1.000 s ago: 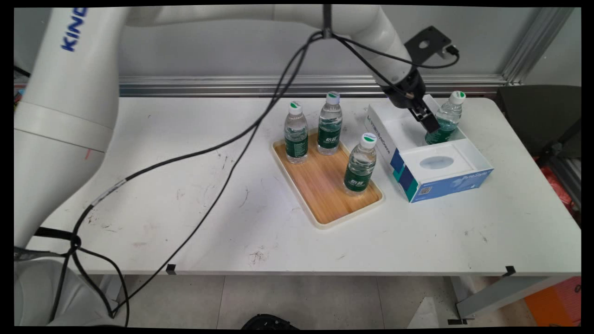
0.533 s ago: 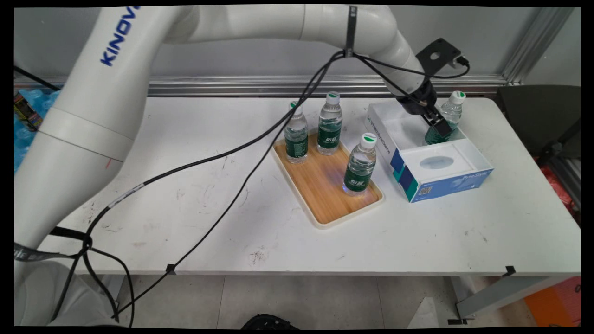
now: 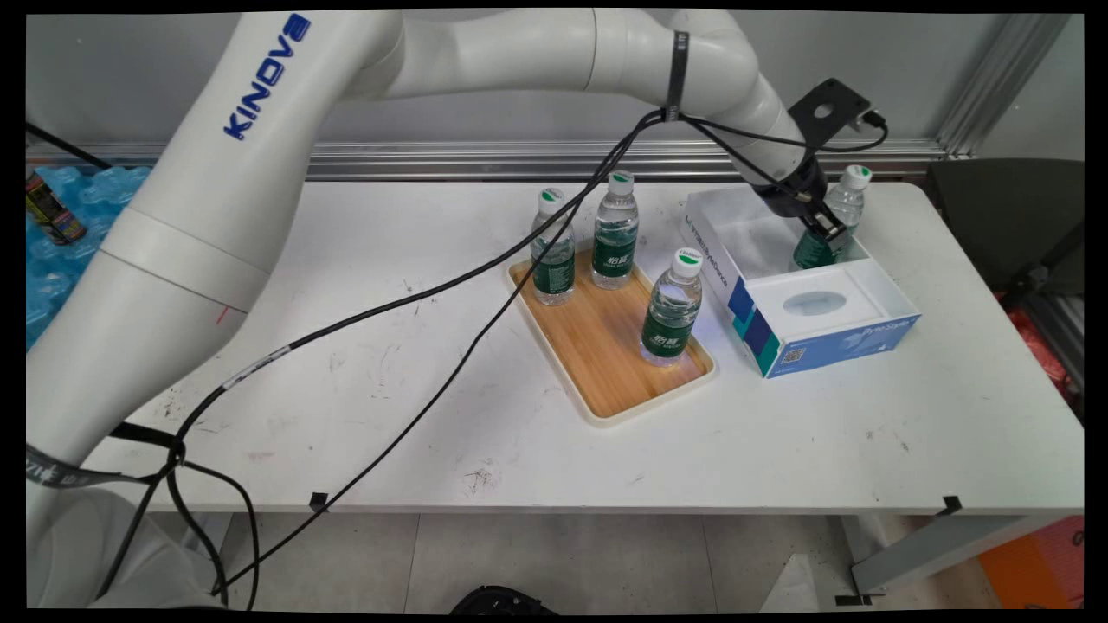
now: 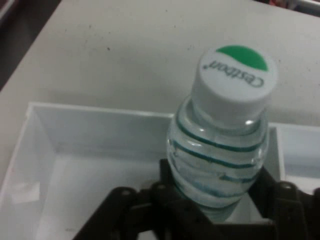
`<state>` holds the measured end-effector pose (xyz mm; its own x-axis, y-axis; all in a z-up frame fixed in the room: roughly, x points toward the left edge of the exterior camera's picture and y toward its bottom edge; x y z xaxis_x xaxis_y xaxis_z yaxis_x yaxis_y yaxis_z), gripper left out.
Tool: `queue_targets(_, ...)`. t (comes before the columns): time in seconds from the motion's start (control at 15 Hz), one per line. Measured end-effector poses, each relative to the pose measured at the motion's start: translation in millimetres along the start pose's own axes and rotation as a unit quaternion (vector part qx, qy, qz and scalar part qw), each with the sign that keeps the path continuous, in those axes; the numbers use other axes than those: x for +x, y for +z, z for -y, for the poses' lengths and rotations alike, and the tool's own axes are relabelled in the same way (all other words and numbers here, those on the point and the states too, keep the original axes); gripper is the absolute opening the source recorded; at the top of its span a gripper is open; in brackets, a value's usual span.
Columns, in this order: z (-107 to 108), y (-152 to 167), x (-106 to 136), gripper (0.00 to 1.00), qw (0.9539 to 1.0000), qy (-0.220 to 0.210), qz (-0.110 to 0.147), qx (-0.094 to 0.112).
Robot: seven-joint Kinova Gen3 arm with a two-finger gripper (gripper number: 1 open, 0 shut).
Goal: Place the picked object on the tray
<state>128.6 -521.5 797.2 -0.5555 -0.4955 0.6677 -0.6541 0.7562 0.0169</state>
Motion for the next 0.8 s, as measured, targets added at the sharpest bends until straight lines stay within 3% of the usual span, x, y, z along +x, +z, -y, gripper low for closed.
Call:
queue_targets(0.33,-2,-3,10,0.0,1.0,-0.001,-0.008,-0.002)
queue_targets(0.8,1,-47,39,0.0,0.9997,0.009,-0.023,-0.001)
